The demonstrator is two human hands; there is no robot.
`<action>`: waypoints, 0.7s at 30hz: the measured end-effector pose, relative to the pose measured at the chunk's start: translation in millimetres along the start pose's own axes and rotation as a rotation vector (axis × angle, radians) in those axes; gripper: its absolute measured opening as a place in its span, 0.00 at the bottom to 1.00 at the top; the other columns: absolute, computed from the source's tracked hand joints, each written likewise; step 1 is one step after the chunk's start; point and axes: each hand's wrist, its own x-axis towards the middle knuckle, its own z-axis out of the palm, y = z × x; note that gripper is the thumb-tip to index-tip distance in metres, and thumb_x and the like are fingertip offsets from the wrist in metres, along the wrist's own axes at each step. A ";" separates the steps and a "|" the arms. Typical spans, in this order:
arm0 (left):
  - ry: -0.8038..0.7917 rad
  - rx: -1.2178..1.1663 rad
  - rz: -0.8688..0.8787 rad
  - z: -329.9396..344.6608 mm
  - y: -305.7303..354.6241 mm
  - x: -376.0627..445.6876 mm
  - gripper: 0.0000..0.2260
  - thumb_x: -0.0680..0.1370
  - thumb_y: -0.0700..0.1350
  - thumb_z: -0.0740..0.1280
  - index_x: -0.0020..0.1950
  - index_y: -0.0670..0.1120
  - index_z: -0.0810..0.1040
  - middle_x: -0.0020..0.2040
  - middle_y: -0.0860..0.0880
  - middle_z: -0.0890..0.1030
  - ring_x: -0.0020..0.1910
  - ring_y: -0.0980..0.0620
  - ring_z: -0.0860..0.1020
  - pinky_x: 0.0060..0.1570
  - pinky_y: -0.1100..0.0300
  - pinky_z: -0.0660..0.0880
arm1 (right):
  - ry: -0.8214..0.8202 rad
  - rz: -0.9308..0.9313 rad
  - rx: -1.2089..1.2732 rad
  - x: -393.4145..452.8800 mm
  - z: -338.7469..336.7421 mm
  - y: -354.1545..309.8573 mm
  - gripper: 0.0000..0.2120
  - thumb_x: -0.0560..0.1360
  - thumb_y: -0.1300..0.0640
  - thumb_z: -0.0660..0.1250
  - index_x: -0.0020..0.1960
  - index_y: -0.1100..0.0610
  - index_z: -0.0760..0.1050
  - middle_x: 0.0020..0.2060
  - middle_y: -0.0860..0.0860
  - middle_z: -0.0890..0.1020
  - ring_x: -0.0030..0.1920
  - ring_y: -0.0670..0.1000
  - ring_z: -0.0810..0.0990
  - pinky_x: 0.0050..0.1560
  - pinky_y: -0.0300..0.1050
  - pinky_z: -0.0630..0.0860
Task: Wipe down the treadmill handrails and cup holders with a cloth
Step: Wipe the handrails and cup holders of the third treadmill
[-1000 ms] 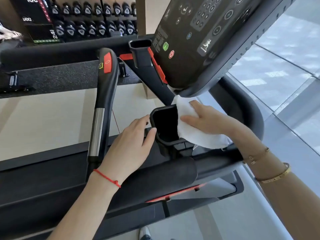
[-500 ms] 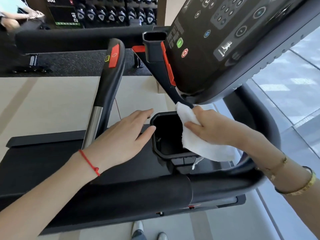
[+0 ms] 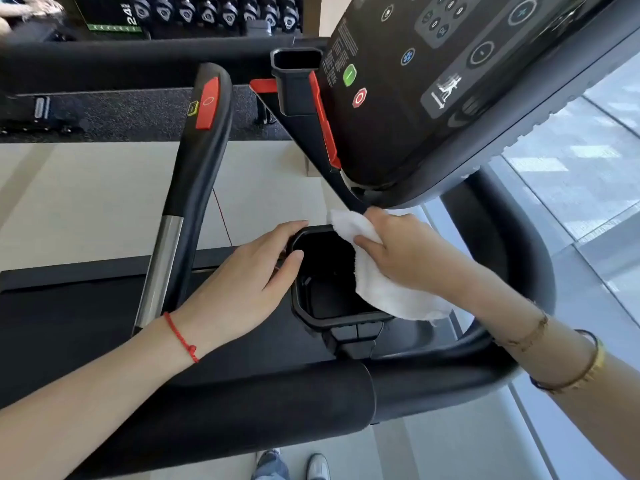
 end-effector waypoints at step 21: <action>0.007 -0.011 0.031 -0.5 -5.4 2.3 0.23 0.81 0.58 0.53 0.76 0.58 0.61 0.59 0.61 0.76 0.51 0.70 0.75 0.49 0.76 0.70 | -0.038 0.339 0.271 -26.3 5.1 -2.7 0.16 0.80 0.47 0.62 0.41 0.58 0.68 0.33 0.50 0.74 0.32 0.47 0.71 0.29 0.39 0.63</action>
